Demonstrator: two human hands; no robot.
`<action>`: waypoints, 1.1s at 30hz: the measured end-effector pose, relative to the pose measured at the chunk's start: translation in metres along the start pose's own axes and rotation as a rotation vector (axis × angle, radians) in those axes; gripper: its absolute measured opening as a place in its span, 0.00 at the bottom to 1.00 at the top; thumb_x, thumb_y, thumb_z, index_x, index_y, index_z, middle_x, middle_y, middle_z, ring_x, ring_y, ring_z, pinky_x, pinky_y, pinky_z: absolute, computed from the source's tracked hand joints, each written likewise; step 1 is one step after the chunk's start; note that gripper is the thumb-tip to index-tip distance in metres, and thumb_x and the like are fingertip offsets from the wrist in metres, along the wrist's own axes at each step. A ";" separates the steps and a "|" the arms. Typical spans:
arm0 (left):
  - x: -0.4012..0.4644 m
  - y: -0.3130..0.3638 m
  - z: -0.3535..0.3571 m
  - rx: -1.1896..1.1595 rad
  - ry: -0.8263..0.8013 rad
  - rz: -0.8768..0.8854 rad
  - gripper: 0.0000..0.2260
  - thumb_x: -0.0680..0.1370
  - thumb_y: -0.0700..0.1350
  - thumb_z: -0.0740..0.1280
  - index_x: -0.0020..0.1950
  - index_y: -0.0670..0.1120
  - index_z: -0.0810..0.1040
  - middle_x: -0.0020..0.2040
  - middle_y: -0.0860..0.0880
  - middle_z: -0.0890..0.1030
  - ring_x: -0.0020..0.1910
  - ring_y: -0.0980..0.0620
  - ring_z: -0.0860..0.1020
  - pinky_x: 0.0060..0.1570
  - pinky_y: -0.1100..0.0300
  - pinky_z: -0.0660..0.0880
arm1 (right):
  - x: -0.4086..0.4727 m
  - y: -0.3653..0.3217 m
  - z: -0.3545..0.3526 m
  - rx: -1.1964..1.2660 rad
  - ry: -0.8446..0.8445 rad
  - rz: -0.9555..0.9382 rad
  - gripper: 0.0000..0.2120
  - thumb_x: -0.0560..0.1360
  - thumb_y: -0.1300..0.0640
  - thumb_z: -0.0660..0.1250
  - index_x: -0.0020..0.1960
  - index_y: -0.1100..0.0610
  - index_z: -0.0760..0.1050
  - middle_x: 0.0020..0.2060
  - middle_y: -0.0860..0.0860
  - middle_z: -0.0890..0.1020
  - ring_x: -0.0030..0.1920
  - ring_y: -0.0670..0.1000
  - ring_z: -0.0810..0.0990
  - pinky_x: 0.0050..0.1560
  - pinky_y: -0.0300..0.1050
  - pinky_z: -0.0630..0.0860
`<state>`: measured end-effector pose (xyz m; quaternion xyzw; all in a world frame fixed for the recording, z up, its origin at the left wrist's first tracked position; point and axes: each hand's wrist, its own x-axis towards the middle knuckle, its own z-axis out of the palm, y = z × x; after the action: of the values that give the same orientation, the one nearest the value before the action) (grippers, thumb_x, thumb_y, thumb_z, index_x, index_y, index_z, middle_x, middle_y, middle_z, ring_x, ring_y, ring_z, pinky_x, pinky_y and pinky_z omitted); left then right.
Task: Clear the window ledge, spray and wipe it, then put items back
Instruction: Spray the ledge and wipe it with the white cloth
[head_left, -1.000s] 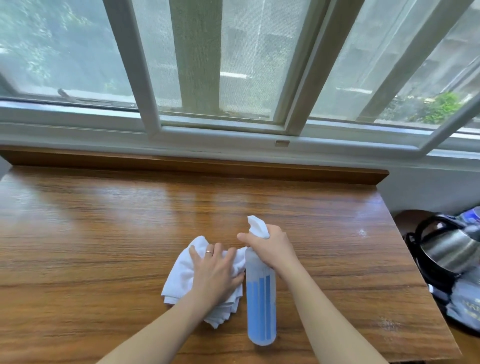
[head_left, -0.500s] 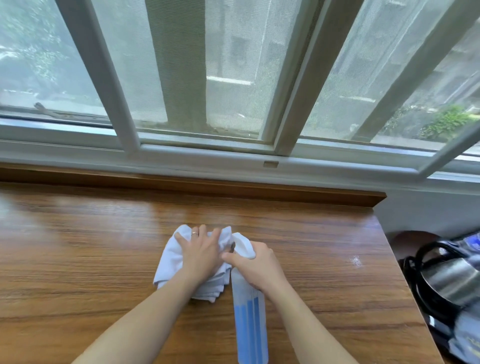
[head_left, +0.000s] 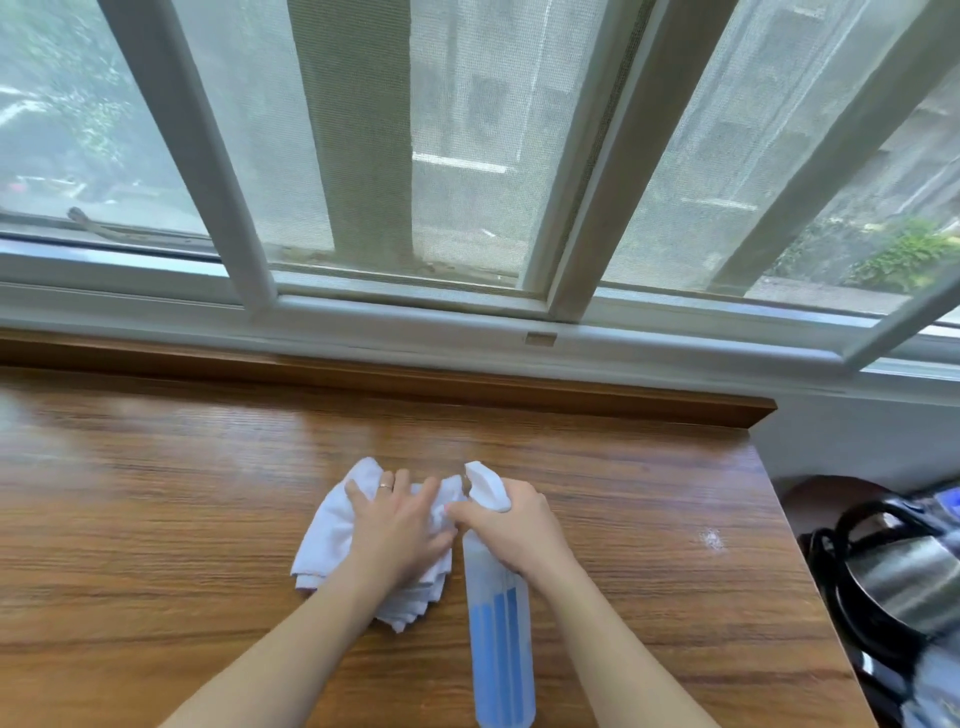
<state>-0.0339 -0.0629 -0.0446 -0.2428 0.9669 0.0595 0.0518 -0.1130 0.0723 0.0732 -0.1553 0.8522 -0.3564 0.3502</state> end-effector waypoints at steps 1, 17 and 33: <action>-0.011 0.000 0.004 -0.021 0.035 0.020 0.25 0.68 0.66 0.58 0.55 0.52 0.79 0.47 0.46 0.78 0.48 0.41 0.77 0.51 0.32 0.68 | 0.002 -0.001 0.000 0.009 0.007 0.008 0.15 0.69 0.42 0.71 0.43 0.54 0.80 0.35 0.46 0.79 0.37 0.46 0.75 0.39 0.44 0.70; -0.003 0.001 0.020 -0.071 0.072 -0.052 0.25 0.64 0.69 0.63 0.50 0.54 0.78 0.51 0.46 0.75 0.56 0.40 0.72 0.52 0.32 0.64 | 0.019 -0.007 -0.008 0.032 0.022 0.038 0.10 0.71 0.42 0.72 0.46 0.48 0.80 0.42 0.45 0.83 0.44 0.48 0.80 0.43 0.44 0.73; 0.113 0.000 -0.012 -0.054 -0.026 -0.182 0.28 0.77 0.69 0.53 0.72 0.55 0.63 0.70 0.44 0.64 0.71 0.39 0.61 0.63 0.30 0.57 | 0.028 -0.007 -0.015 0.031 0.006 -0.030 0.12 0.72 0.43 0.71 0.39 0.50 0.76 0.34 0.46 0.79 0.35 0.45 0.74 0.38 0.43 0.68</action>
<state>-0.1339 -0.1165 -0.0477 -0.3302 0.9381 0.0835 0.0630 -0.1435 0.0606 0.0718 -0.1613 0.8453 -0.3753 0.3445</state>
